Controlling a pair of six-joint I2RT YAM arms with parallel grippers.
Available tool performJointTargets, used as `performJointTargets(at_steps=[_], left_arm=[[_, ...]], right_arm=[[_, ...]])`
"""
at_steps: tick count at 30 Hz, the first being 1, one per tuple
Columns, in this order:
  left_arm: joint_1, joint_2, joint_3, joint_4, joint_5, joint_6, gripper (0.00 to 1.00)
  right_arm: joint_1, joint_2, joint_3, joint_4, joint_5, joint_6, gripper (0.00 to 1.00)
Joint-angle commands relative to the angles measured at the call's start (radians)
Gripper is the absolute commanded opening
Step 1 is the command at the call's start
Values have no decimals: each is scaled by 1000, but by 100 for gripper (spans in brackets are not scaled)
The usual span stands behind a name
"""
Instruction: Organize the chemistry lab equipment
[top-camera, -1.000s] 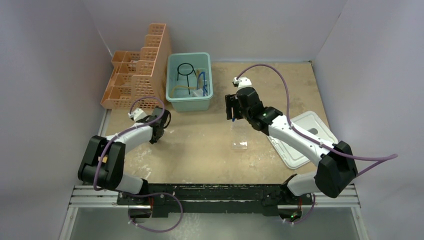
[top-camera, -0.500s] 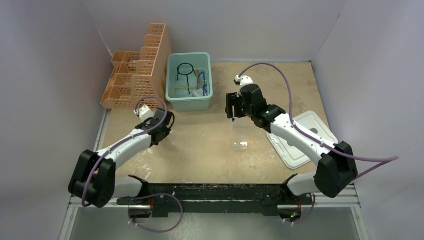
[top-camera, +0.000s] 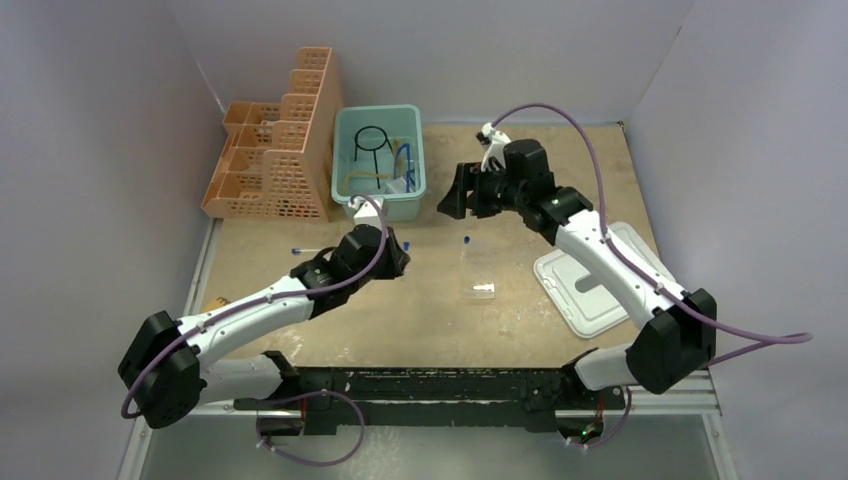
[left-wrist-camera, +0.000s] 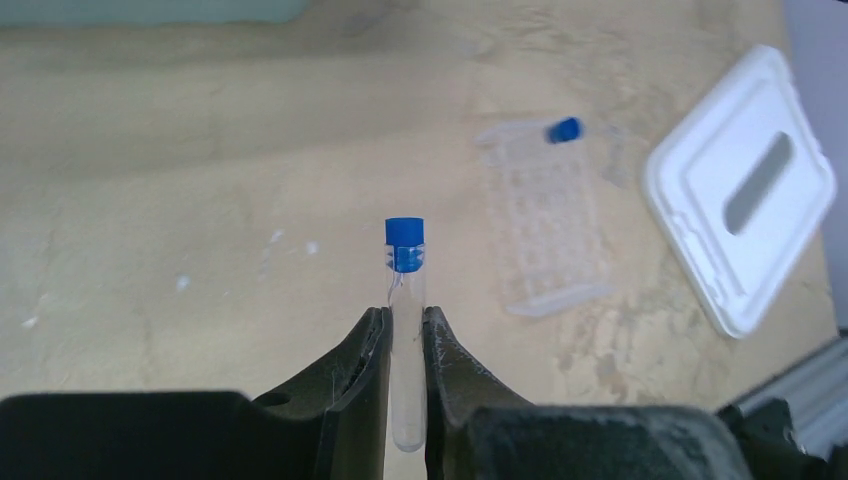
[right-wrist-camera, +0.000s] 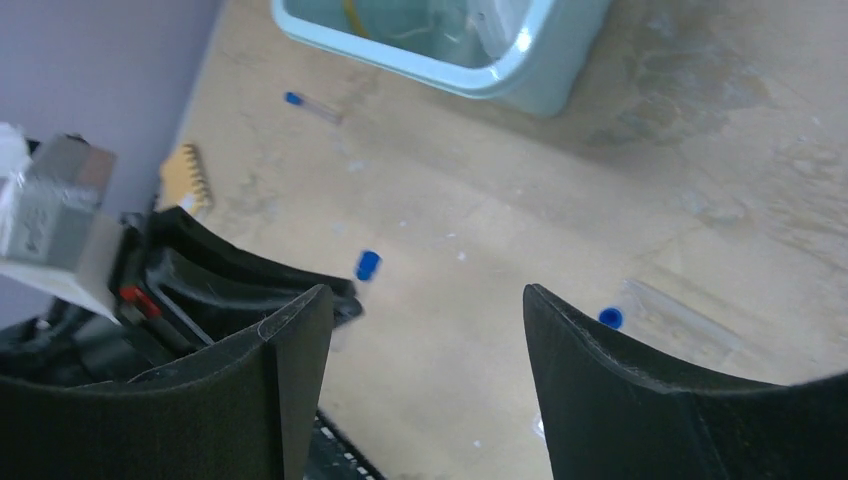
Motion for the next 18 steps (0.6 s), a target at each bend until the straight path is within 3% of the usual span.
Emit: performJointTargets(at_steps=[1,5,12,18], left_arm=[[-34,-15,86,198,169,225,13],[-42,11,127,241,255,357,12],[-41,25,170,252,312,572,12],[-41,41,200,240,348,653,12]], right_arm=[[-23,36,107,-64,-283,99,72],[-23,86,157,-144,-368,124,72],[-38,105,133,-159,-329,226,64],[-57,98,86,-89,-413,288,47]])
